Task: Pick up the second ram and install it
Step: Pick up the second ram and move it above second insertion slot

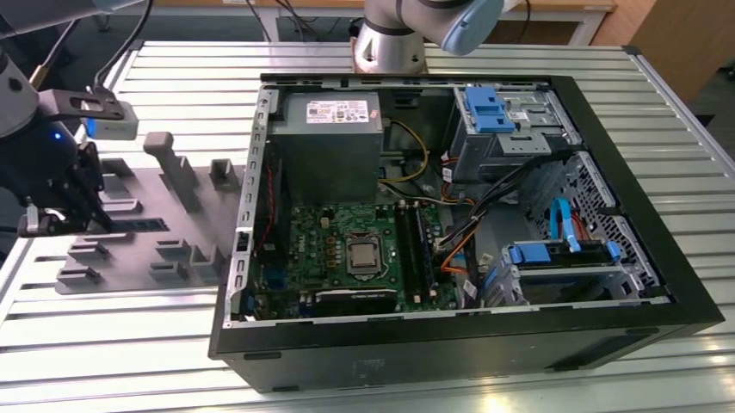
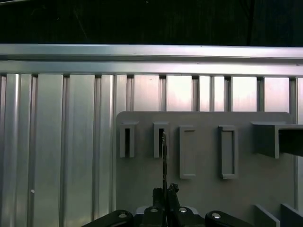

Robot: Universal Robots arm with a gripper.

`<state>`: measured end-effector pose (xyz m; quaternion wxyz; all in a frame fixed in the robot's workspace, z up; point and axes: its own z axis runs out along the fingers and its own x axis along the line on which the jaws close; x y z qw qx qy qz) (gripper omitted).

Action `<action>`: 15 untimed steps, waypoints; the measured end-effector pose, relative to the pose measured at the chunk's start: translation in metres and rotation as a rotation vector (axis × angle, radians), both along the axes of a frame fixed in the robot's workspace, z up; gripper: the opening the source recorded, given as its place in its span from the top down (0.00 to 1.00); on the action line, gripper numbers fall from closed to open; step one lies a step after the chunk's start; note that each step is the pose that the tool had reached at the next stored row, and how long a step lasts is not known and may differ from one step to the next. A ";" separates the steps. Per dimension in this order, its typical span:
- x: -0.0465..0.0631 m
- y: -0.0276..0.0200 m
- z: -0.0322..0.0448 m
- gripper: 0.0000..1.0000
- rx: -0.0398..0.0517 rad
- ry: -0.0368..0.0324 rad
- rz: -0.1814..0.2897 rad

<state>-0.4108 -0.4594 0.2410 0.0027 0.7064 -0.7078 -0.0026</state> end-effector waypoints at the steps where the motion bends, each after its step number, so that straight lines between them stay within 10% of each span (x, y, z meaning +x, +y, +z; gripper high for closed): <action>1: 0.000 0.0000 0.0016 0.86 0.0000 0.0000 0.000; 15: 0.000 0.0000 0.0260 0.86 0.0000 0.0000 0.000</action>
